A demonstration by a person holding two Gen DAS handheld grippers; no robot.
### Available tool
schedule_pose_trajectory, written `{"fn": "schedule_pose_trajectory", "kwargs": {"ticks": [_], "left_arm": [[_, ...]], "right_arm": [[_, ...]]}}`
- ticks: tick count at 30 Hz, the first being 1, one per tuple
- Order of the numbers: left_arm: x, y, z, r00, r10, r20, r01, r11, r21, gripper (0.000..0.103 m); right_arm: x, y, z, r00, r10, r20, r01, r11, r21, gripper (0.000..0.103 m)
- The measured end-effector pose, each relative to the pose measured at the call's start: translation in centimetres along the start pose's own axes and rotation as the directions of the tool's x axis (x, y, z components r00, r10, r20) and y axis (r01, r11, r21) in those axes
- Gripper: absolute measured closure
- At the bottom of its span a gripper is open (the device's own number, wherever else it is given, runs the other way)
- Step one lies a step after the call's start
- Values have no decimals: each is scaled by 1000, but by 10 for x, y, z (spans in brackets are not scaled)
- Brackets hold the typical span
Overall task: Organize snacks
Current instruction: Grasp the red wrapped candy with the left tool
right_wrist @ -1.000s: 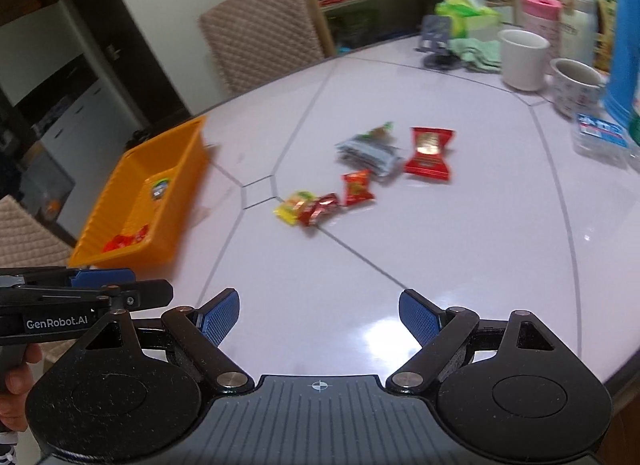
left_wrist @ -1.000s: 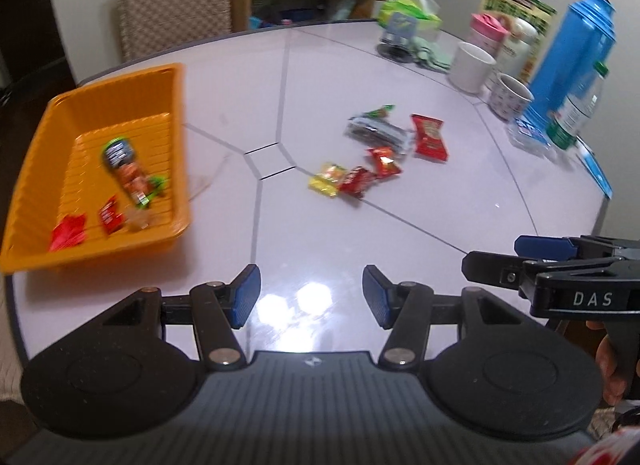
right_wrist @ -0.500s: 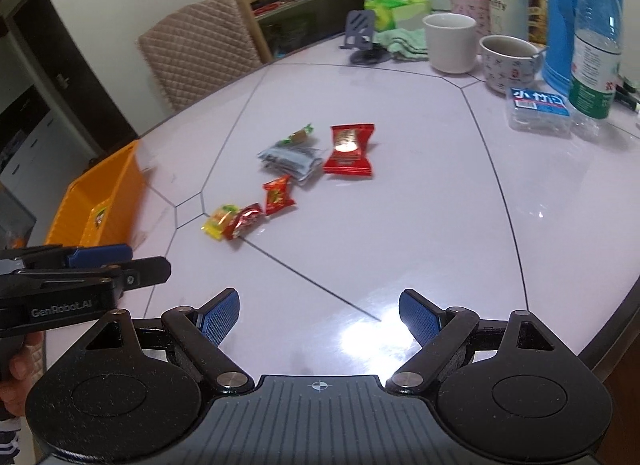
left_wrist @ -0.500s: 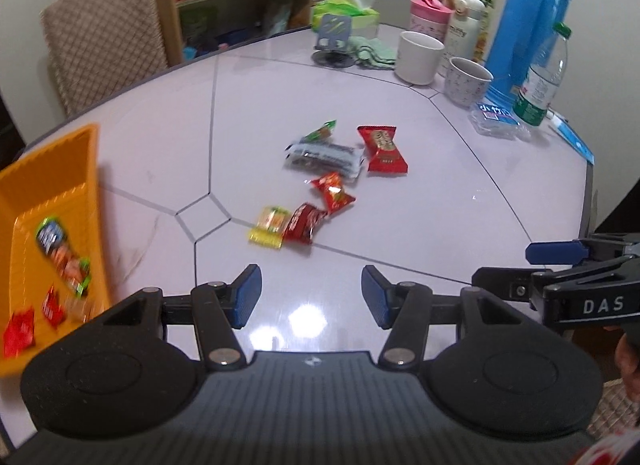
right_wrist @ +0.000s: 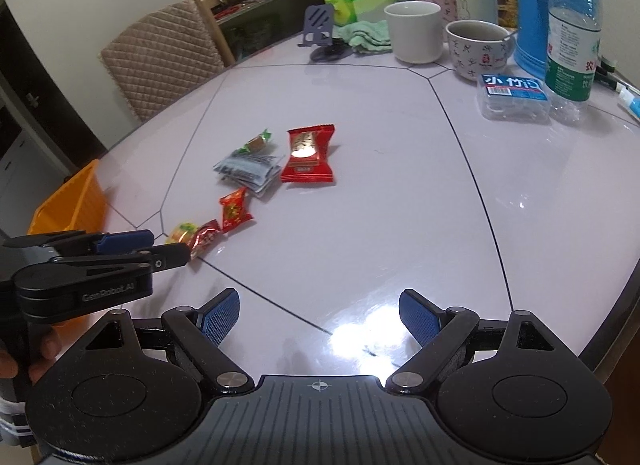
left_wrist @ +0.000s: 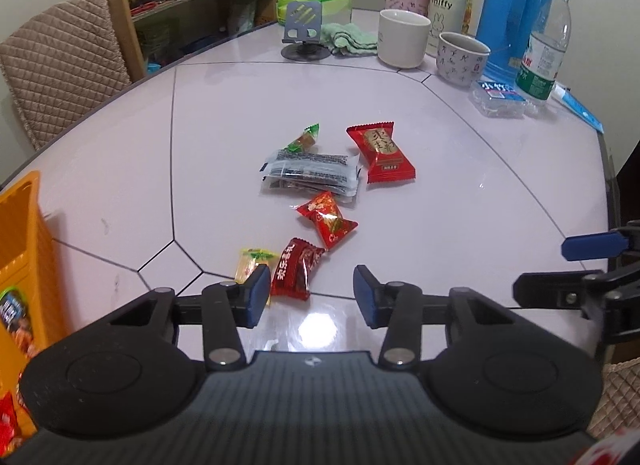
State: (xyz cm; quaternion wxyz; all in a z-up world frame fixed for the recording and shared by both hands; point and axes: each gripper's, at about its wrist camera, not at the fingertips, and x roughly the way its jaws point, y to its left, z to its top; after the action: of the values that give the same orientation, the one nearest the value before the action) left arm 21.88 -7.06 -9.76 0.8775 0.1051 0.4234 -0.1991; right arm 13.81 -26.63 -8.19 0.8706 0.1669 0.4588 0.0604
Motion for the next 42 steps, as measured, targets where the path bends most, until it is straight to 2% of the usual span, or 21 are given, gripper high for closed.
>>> {"fn": "schedule_pose_trajectory", "kwargs": {"ticks": [10, 17, 26, 28, 39, 42], "left_arm": [[27, 4, 5, 1000, -15, -22, 15, 1000, 21, 69], [37, 9, 7, 999, -18, -38, 19, 1000, 13, 70], [44, 11, 8, 998, -23, -56, 23, 1000, -2, 77], [44, 11, 8, 998, -26, -59, 25, 1000, -7, 82], [31, 3, -5, 993, -90, -74, 87, 995, -47, 83], [34, 5, -3, 993, -90, -75, 86, 995, -55, 80]], "right_arm": [[7, -4, 1, 1000, -26, -14, 27, 999, 24, 16], [10, -4, 3, 999, -33, -15, 34, 999, 30, 16], [12, -2, 7, 999, -36, -12, 36, 999, 27, 16], [12, -2, 8, 999, -37, -14, 37, 999, 27, 16], [15, -4, 7, 999, -40, -25, 41, 999, 33, 16], [16, -5, 6, 999, -41, -27, 42, 998, 35, 16]]}}
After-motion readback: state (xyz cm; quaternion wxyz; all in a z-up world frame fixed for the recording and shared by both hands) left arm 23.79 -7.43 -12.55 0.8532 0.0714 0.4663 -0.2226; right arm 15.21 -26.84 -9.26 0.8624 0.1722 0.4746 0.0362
